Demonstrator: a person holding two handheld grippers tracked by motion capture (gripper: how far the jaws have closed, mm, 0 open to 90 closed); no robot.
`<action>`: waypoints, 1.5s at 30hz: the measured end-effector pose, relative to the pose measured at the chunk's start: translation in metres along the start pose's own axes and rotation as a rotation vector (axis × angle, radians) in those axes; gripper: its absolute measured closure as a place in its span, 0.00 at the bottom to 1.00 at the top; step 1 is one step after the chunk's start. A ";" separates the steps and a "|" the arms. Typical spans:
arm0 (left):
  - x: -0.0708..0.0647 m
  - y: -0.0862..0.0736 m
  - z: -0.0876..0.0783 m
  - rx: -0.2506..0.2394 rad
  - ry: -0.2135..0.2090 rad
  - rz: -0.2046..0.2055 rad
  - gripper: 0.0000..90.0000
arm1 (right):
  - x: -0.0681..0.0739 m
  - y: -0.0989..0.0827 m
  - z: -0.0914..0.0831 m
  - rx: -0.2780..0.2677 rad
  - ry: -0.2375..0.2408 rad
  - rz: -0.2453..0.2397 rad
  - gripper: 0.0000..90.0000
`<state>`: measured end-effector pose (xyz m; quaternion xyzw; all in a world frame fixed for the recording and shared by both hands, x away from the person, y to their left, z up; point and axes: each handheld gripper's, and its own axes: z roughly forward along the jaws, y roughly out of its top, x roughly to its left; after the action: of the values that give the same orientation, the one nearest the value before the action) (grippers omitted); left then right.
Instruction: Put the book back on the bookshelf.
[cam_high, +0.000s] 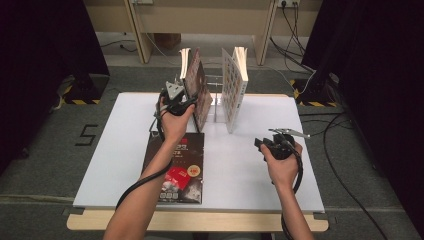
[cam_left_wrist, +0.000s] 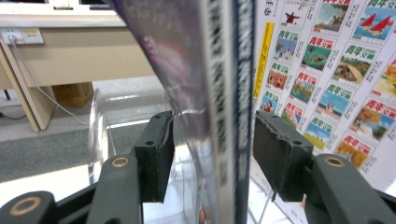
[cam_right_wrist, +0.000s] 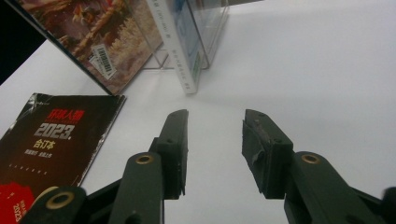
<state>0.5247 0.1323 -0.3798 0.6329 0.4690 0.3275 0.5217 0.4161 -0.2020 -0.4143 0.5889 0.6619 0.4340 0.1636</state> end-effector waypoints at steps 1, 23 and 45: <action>0.002 -0.001 -0.003 0.007 -0.007 -0.003 0.52 | 0.002 0.000 0.000 0.001 0.004 -0.003 0.68; 0.053 -0.044 -0.078 0.195 -0.098 -0.070 0.48 | 0.028 -0.004 0.011 0.063 0.036 -0.043 0.68; 0.135 -0.105 -0.079 0.466 0.141 -0.195 0.80 | 0.041 -0.014 0.028 0.146 0.049 -0.078 0.68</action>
<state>0.4733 0.2885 -0.4728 0.6634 0.6259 0.2021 0.3567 0.4178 -0.1525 -0.4287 0.5622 0.7180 0.3923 0.1210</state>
